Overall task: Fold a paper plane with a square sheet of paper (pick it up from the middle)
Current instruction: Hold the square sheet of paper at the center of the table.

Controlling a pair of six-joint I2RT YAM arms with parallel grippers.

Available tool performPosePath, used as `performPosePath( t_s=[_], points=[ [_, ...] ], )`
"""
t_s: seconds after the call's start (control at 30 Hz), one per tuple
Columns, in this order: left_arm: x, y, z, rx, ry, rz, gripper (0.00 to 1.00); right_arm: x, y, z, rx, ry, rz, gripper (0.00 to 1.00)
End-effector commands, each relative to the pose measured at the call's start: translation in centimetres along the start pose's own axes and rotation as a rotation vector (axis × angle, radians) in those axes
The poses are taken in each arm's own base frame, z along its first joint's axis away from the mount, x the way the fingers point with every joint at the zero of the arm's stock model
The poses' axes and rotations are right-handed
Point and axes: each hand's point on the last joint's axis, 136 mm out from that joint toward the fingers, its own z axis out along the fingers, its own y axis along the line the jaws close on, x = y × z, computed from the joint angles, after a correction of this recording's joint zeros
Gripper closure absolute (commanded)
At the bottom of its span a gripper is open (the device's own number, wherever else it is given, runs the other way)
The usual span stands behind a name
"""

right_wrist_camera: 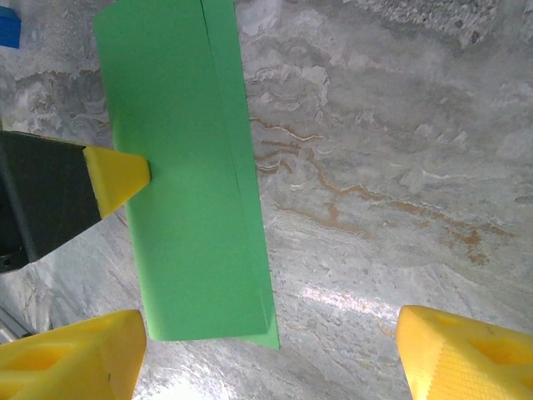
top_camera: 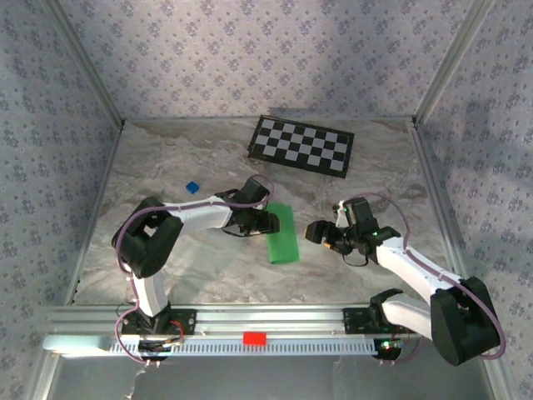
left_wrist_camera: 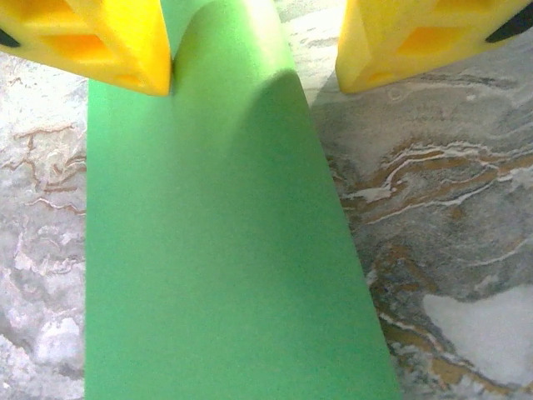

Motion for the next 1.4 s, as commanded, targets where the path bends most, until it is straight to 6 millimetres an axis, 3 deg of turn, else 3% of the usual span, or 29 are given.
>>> performPosePath(
  t_s=[0.0, 0.43, 0.73, 1.37],
  points=[
    [0.8, 0.9, 0.4, -0.027, 0.058, 0.042, 0.43, -0.5, 0.3, -0.1, 0.014, -0.006, -0.024, 0.19],
    [0.9, 0.9, 1.6, -0.100, 0.079, 0.063, 0.37, -0.3, 0.1, 0.2, 0.023, 0.009, -0.026, 0.19],
    [0.9, 2.6, 1.9, -0.271, 0.080, 0.080, 0.35, -0.2, 0.0, 0.0, 0.034, 0.011, -0.023, 0.19],
    [0.8, 3.1, 2.4, -0.314, 0.091, 0.088, 0.34, 0.0, -0.1, 0.1, 0.044, 0.024, -0.021, 0.18]
  ],
)
